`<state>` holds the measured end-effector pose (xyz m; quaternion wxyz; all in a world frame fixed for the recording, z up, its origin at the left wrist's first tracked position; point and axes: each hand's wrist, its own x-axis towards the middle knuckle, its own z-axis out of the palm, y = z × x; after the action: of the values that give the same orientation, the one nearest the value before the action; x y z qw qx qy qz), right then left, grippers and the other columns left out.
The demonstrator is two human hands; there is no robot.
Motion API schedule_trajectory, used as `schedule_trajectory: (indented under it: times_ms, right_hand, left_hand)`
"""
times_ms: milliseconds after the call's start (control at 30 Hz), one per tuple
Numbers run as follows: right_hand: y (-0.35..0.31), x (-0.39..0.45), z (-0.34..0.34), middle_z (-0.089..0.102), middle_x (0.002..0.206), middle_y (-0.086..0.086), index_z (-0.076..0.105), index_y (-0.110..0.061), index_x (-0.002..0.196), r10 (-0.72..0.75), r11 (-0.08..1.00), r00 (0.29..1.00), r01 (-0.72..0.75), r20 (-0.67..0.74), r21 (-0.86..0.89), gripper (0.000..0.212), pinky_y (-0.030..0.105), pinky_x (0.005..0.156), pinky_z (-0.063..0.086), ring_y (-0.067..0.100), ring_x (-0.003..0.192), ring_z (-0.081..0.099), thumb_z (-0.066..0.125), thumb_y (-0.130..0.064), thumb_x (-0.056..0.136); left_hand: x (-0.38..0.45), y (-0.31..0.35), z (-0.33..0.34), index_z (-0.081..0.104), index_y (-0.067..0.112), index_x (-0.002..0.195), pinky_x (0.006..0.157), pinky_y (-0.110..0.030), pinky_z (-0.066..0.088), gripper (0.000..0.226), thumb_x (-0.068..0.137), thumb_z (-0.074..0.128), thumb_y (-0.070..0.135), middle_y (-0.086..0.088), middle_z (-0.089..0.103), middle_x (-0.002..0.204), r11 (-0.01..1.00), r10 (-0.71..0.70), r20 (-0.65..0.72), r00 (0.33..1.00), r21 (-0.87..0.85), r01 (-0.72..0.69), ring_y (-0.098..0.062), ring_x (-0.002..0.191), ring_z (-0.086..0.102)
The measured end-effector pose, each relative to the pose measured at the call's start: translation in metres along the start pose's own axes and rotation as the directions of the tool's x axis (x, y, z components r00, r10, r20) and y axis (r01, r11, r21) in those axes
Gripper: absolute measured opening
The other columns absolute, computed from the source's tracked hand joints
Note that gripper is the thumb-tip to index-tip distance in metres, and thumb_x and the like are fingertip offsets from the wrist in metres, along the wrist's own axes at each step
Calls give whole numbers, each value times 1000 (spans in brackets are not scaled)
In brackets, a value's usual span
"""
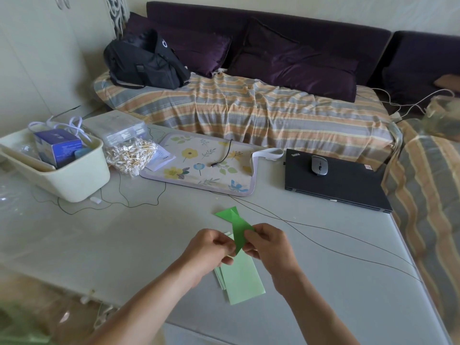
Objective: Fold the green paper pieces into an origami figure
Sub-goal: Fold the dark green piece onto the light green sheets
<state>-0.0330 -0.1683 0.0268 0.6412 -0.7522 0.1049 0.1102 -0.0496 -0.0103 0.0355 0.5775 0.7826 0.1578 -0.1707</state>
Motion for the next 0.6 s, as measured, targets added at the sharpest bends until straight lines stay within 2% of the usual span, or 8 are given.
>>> schedule_trajectory:
  times_ms: [67, 133, 233, 300, 367, 433, 533, 600]
  right_hand:
    - [1, 0, -2, 74, 71, 11, 69, -3, 86, -16, 999, 1000, 16, 2, -41, 8, 44, 82, 63, 19, 64, 67, 64, -6, 93]
    - [3, 1, -1, 74, 70, 10, 70, -10, 84, -44, 990, 999, 47, 25, -135, 6, 49, 83, 62, 19, 64, 68, 67, -10, 89]
    - [3, -2, 2, 76, 73, 5, 72, -19, 79, -63, 974, 994, 82, 93, -212, 5, 48, 82, 59, 18, 66, 70, 67, -19, 80]
    - [2, -3, 5, 76, 74, 2, 72, -22, 79, -66, 975, 994, 82, 84, -207, 8, 45, 79, 59, 20, 70, 71, 67, -25, 75]
    - [2, -2, 4, 75, 74, -3, 73, -23, 79, -87, 975, 996, 89, 16, -206, 4, 39, 73, 56, 17, 69, 68, 69, -24, 80]
    - [3, -1, 2, 75, 76, -6, 75, -24, 80, -98, 973, 995, 88, -35, -214, 9, 35, 74, 56, 16, 74, 69, 70, -18, 86]
    - [2, -1, 1, 76, 79, -4, 75, -25, 78, -103, 976, 995, 98, -16, -194, 14, 43, 82, 60, 22, 82, 71, 68, -17, 87]
    - [1, -3, 3, 74, 76, -4, 73, -25, 76, -121, 968, 993, 115, -13, -222, 15, 36, 76, 57, 19, 76, 68, 66, -17, 86]
  left_hand:
    - [-2, 1, 2, 71, 12, 87, 66, -26, 49, 8, 90, 64, 13, -2, 78, 82, 1000, -21, 23, 1000, 11, 21, -17, 75, 76]
    - [-2, 3, 2, 70, 11, 93, 69, -30, 52, 8, 87, 66, 17, -3, 77, 87, 1000, -20, -29, 999, -21, 20, -19, 79, 77]
    - [1, 5, 1, 71, 12, 93, 71, -33, 58, 7, 88, 70, 17, -5, 76, 80, 993, 35, -126, 991, -105, -49, -19, 73, 75]
    - [1, 5, -2, 72, 9, 88, 68, -29, 59, 2, 88, 72, 11, -8, 74, 76, 985, 44, -162, 986, -158, -70, -19, 67, 73]
    - [1, 4, -4, 72, 8, 86, 65, -28, 56, 2, 87, 73, 9, -8, 75, 78, 988, 18, -147, 989, -148, -40, -20, 68, 73]
    - [0, 2, -3, 71, 10, 83, 63, -28, 52, 4, 86, 72, 9, -6, 75, 79, 996, -18, -88, 996, -90, 10, -19, 70, 74]
    - [-2, 2, 0, 70, 14, 81, 64, -28, 51, 6, 86, 71, 12, -4, 73, 78, 998, -54, -19, 998, -33, 54, -17, 69, 73]
    - [-2, 2, 0, 71, 16, 78, 68, -30, 52, 5, 83, 72, 16, -2, 73, 75, 999, -36, -26, 999, 5, 36, -16, 67, 72]
